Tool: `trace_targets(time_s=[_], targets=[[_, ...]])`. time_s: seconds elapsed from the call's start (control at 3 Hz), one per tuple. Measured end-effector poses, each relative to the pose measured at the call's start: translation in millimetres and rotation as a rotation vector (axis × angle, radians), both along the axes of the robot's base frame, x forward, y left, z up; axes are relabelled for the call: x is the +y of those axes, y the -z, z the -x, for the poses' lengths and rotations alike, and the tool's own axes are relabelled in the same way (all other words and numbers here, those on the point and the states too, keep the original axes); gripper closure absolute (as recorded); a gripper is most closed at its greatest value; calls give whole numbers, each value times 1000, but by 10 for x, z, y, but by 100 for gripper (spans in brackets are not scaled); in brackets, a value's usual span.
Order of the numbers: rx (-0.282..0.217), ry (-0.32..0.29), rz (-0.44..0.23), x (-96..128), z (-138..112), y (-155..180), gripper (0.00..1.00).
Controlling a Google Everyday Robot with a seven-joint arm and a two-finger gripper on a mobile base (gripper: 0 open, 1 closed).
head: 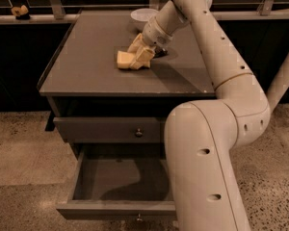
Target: Place sponge into middle drawer
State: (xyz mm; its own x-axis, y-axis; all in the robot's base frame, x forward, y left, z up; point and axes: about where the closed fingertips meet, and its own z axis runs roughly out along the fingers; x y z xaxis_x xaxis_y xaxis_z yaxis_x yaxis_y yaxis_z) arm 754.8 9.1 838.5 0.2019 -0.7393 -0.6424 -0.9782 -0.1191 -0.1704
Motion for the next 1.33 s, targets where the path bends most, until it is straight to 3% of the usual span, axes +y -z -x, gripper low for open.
trace_targets(time_s=[0.67,1.0,1.33], targets=[[-8,8,6,-26,71,-60,100],[-112,99,-23,-294,217,-553,100],[-243,251,-86,-673,568,-1299,100]])
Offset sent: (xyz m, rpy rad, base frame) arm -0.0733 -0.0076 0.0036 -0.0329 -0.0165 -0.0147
